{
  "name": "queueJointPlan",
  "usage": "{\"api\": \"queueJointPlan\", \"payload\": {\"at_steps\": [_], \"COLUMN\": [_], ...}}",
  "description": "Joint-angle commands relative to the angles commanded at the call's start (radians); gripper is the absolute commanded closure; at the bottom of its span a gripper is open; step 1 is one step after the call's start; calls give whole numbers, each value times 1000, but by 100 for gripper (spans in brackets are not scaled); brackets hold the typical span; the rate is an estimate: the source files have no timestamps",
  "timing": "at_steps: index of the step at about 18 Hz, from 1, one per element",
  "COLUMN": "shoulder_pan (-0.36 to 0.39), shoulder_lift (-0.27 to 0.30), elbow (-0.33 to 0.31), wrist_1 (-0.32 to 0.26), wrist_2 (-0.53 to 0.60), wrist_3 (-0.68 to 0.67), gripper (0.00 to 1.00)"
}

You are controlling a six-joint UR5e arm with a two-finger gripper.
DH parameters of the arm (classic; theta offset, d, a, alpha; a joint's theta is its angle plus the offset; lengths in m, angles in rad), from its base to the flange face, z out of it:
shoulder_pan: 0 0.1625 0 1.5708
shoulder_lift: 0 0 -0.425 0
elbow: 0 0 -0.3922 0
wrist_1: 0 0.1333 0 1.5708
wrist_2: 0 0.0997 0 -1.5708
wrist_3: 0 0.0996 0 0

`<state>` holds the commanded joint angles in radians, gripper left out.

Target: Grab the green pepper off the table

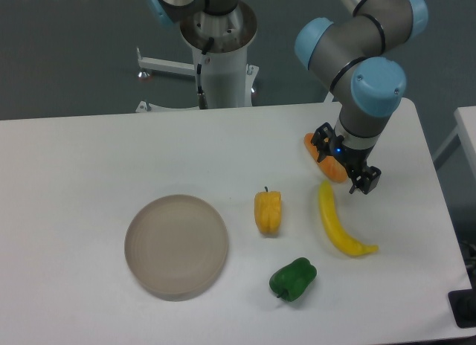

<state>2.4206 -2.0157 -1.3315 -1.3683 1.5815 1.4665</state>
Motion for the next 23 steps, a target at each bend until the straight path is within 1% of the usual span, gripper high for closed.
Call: {"api": "queueJointPlan", "payload": {"at_steps": [3, 8, 9, 10, 12, 13, 14, 16, 18, 19, 20, 22, 23], "shoulder_pan": [0, 0, 0, -2, -26, -50, -70, -107, -146, -153, -158, -169, -169], "shoulder_lift": [2, 5, 2, -5, -18, -38, -63, -103, -141, -155, -169, -195, -204], "elbow": [0, -5, -3, -3, 8, 32, 58, 104, 136, 147, 149, 149, 152], "wrist_1": [0, 5, 5, 8, 49, 57, 58, 60, 64, 71, 95, 179, 192], "wrist_2": [2, -28, -37, -49, -52, -64, -98, -127, -126, -126, -126, -127, -127], "wrist_3": [0, -18, -50, -120, -196, -233, -294, -407, -472, -486, -486, -486, -483], "gripper": [0, 0, 0, 0, 0, 0, 0, 0, 0, 0, 0, 0, 0]}}
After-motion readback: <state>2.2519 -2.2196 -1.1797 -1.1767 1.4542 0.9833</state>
